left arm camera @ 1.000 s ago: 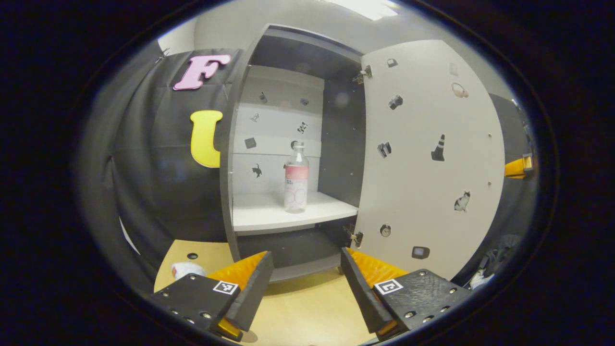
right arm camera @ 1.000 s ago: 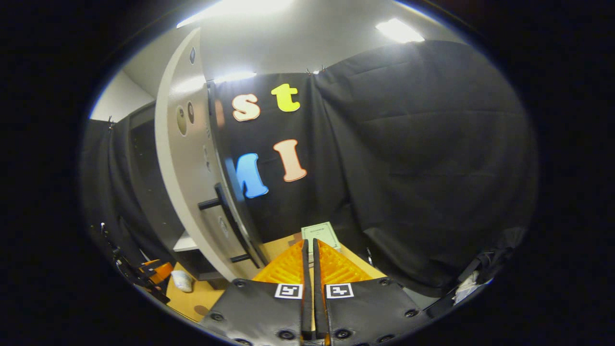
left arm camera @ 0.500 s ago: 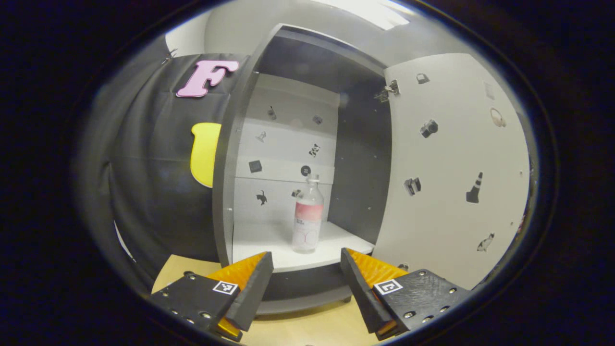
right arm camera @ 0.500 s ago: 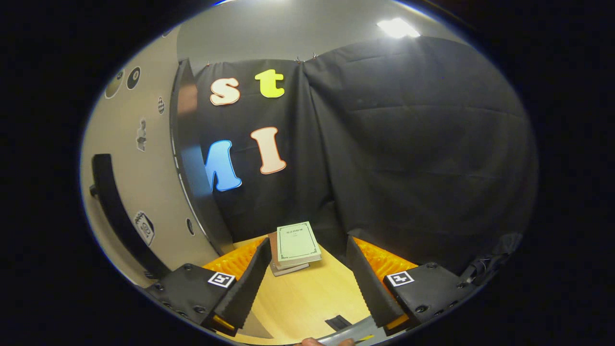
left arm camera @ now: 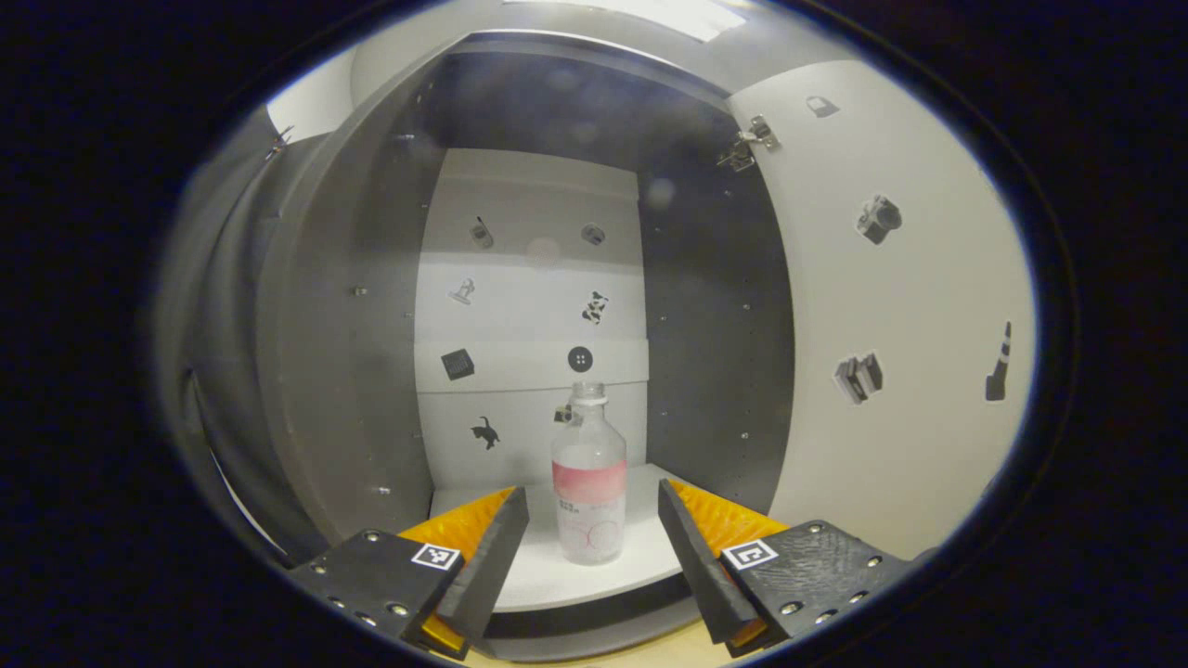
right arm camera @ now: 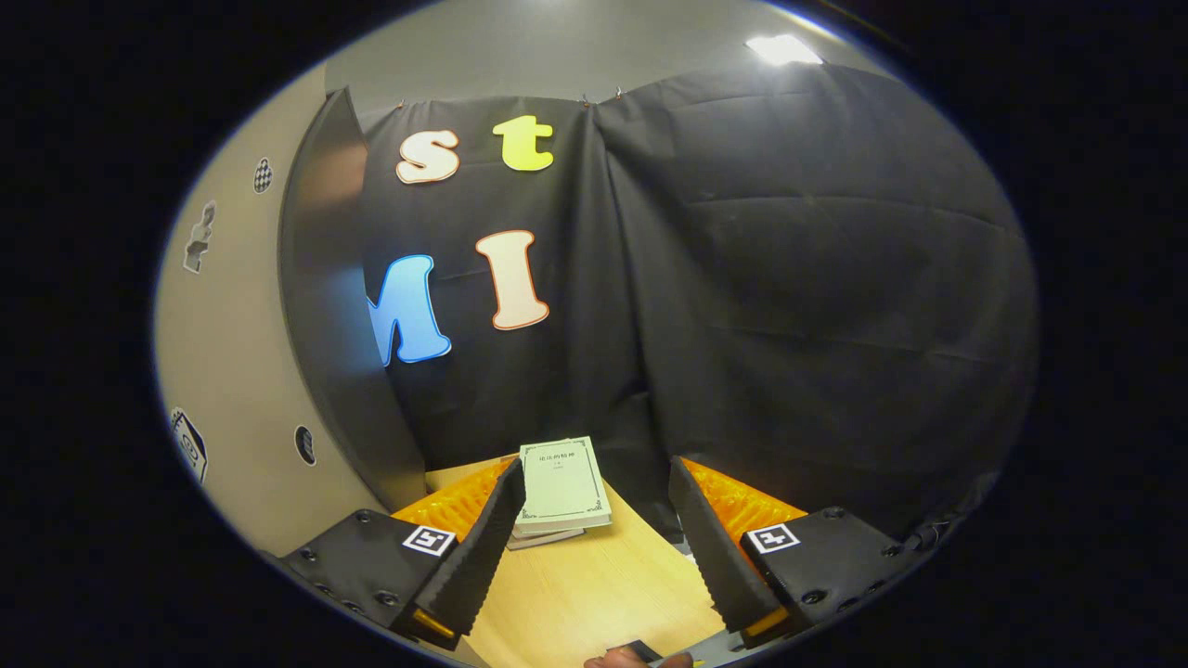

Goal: Open the cabinet door with the right hand, grasp the bottle in the cabinet with the left hand and place it on the coaster, then close the cabinet door with the right hand.

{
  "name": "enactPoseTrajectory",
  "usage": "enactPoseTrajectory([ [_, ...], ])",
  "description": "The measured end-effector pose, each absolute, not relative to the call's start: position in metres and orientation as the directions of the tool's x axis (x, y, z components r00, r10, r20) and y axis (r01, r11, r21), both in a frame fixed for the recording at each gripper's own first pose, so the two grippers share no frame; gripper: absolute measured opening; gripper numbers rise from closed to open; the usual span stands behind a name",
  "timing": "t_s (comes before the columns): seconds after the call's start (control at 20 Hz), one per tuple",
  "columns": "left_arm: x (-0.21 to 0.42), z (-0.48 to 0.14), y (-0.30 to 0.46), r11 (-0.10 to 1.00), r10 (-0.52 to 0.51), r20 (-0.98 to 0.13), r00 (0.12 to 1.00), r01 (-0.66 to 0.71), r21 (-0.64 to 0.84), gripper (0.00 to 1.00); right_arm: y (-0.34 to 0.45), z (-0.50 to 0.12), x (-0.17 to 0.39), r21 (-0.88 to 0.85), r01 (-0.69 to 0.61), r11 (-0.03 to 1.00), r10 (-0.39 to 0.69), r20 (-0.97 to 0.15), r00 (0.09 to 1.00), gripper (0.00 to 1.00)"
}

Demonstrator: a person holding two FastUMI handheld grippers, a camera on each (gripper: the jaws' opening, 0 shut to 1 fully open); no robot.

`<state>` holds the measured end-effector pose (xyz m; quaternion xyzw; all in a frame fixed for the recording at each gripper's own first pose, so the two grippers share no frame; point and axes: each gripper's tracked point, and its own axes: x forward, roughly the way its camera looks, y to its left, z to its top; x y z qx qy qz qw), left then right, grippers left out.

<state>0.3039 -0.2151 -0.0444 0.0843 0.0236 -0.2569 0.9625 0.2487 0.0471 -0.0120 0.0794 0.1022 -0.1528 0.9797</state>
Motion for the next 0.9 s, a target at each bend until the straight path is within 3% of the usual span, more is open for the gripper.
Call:
enactPoseTrajectory([
  [0.35, 0.354, -0.07, -0.237, 0.873, -0.447, -0.111, 0.888, 0.46, 0.164, 0.85, 0.026, -0.034, 0.266, 0.128, 0.323, 0.938, -0.276, -0.289, 0.917, 0.98],
  [0.9, 0.399, -0.079, -0.24, 0.903, -0.43, -0.082, 0.899, 0.43, -0.014, 0.84, 0.0, -0.044, 0.283, 0.121, 0.334, 0.935, -0.281, -0.322, 0.904, 0.98],
])
